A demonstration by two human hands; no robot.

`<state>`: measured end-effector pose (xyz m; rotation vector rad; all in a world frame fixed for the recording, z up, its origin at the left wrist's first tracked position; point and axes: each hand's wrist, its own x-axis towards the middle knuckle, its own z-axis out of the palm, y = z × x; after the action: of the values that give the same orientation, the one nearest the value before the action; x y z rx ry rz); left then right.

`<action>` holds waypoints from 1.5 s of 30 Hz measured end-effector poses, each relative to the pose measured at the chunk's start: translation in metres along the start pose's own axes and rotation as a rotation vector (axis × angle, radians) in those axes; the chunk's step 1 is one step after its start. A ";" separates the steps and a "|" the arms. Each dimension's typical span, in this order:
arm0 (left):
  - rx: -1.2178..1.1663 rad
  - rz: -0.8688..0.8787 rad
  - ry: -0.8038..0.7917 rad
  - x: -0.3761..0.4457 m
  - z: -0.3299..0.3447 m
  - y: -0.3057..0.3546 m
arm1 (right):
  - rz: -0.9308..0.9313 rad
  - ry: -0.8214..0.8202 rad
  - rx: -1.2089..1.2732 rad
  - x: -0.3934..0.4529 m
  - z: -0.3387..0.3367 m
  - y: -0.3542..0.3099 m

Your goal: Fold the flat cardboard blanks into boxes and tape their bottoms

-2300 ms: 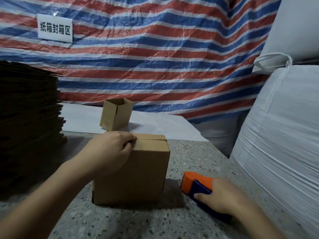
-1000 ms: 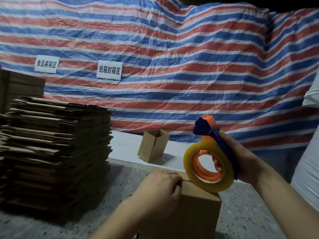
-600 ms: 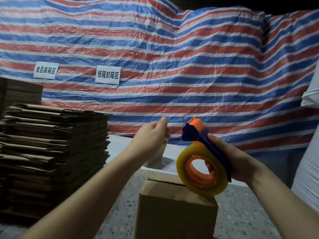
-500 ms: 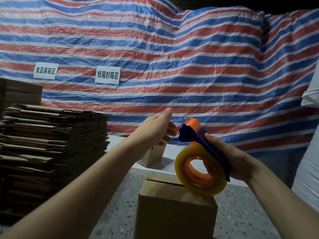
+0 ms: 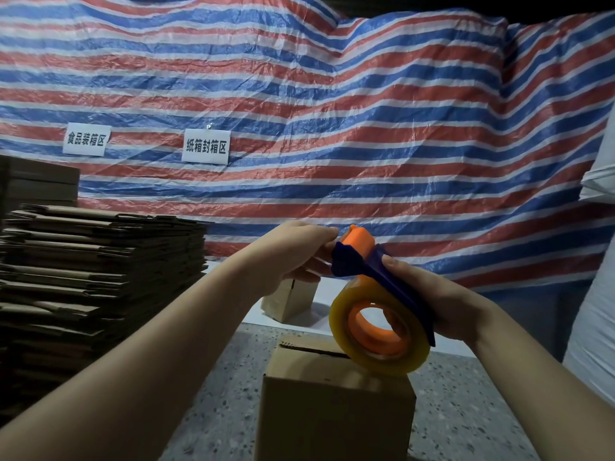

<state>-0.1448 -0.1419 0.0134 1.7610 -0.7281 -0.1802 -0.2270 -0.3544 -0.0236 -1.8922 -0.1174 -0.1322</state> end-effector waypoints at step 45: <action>0.006 -0.126 0.418 -0.013 -0.026 -0.094 | 0.357 -0.017 -0.288 0.005 -0.008 -0.045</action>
<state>-0.1075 -0.0998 -0.0674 1.7739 -0.3161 0.1047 -0.2290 -0.3475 0.0223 -2.1684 0.2405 0.1163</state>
